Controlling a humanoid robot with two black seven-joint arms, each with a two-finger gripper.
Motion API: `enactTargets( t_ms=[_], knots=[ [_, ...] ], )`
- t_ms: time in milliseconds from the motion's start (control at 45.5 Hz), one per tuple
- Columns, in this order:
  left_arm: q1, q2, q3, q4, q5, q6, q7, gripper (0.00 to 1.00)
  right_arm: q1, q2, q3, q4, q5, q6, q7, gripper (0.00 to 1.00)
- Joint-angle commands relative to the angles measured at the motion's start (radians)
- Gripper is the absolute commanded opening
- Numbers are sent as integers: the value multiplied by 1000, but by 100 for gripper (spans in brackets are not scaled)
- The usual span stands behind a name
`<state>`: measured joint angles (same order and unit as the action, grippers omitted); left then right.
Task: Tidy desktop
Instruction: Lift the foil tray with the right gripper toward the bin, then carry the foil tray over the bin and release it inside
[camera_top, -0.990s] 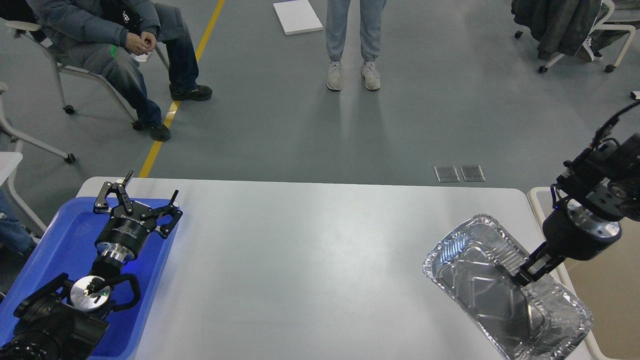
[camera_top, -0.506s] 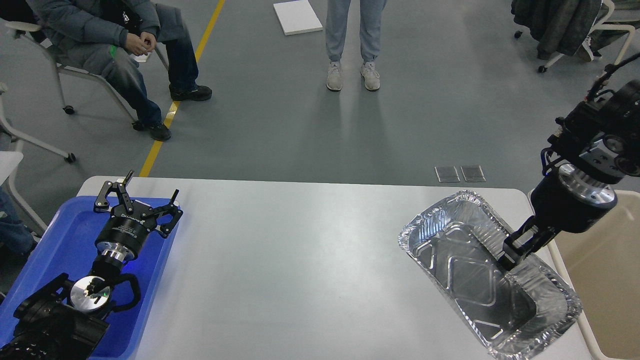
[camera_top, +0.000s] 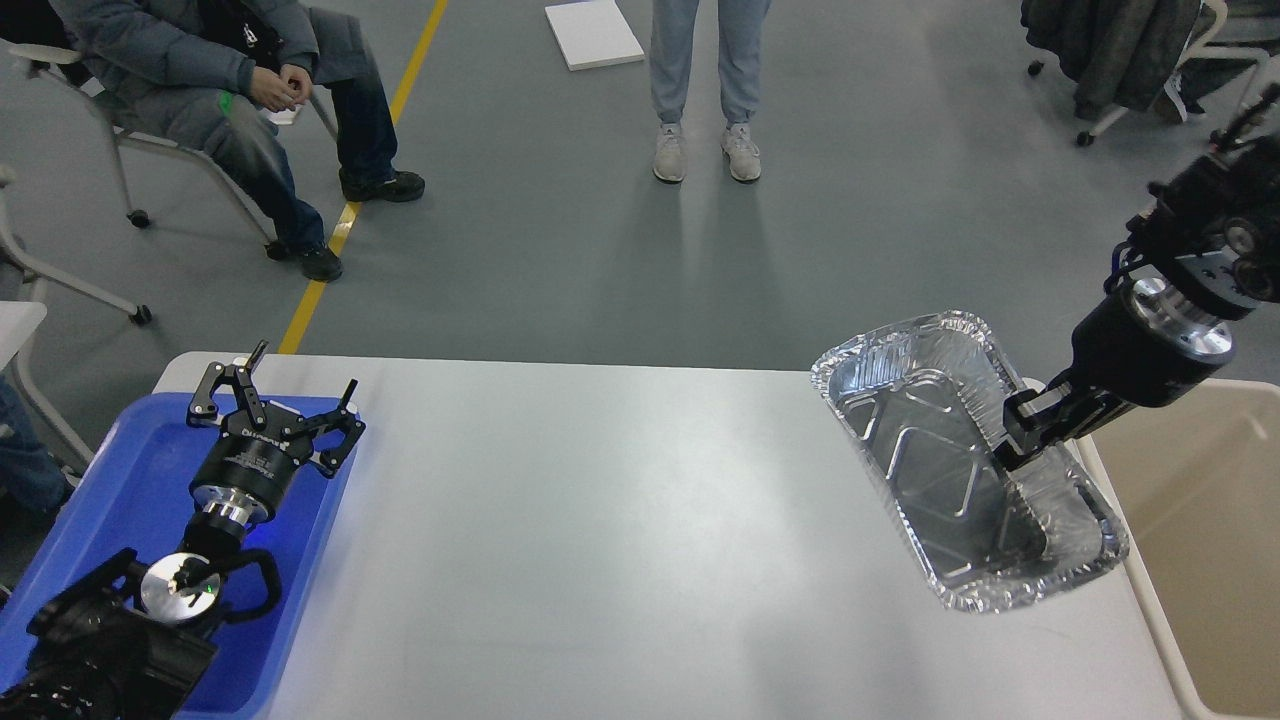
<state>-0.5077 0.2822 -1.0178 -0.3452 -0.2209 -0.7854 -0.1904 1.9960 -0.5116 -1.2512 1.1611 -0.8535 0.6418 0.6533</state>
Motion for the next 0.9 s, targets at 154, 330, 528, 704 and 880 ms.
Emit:
enactTargets(
  t_ms=[154,330,528,704,880],
  knots=[
    [0,0,-1,0,-2,0,0,100,-223,-133,-71,-296,189,4,-4,0],
    [0,0,-1,0,-2,0,-1,100,-336,-194,-71,-434,304,4,-11,0],
    [0,0,-1,0,0,0,-1,100,-497,-245,-65,-619,390,2,-15,0],
    [0,0,1,0,0,0,-1,100,-598,-291,-39,-673,481,-14,-46,0],
    [0,0,-1,0,-2,0,-1,100,-669,-332,22,-679,643,-88,-182,0]
  ],
)
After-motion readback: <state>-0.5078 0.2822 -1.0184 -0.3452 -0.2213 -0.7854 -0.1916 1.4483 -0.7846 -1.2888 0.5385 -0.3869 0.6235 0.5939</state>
